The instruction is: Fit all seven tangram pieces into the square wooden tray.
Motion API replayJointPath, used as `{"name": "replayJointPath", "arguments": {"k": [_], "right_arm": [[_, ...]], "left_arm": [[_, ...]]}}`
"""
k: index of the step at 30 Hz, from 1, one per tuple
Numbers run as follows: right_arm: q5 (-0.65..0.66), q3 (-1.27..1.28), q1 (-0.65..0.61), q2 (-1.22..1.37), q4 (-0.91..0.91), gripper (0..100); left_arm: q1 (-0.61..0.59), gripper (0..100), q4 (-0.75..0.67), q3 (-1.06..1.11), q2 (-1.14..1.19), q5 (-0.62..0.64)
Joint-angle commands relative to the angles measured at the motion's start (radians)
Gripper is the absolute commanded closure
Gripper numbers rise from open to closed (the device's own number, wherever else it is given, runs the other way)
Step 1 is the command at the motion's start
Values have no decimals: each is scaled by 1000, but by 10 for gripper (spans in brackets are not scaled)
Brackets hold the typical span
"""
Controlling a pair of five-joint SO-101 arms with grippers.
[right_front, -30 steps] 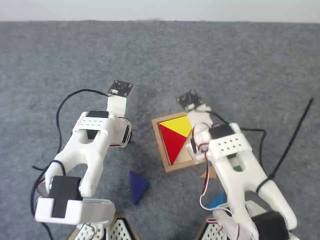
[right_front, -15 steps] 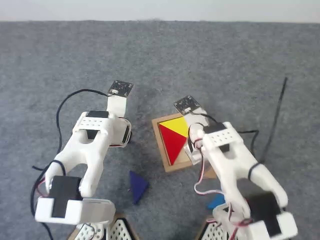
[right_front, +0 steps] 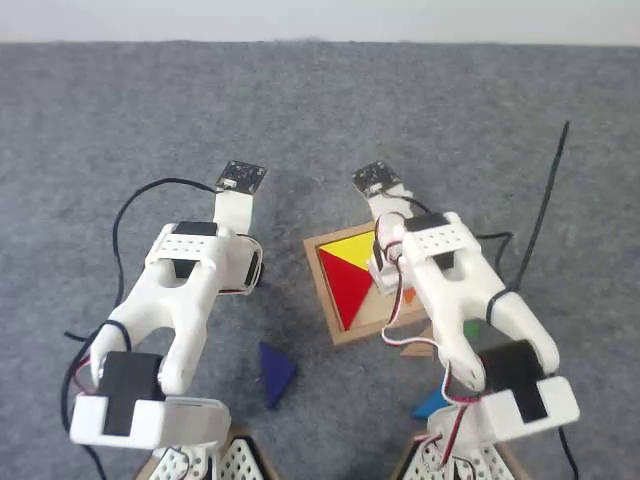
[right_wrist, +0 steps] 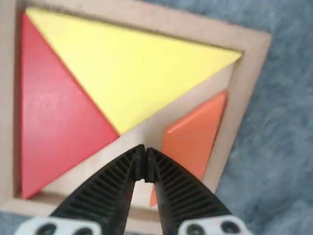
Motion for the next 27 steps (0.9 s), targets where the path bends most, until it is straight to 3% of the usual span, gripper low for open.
{"name": "replayJointPath", "arguments": {"k": [1, 11, 27], "right_arm": [[-8, -114, 27, 22, -8, 972], [-40, -172, -18, -182, 84, 972], [-12, 239, -12, -326, 93, 972]], "left_arm": [[14, 863, -15, -24, 2, -9], [14, 863, -17, -24, 2, -9], [15, 863, -18, -24, 2, -9]]}}
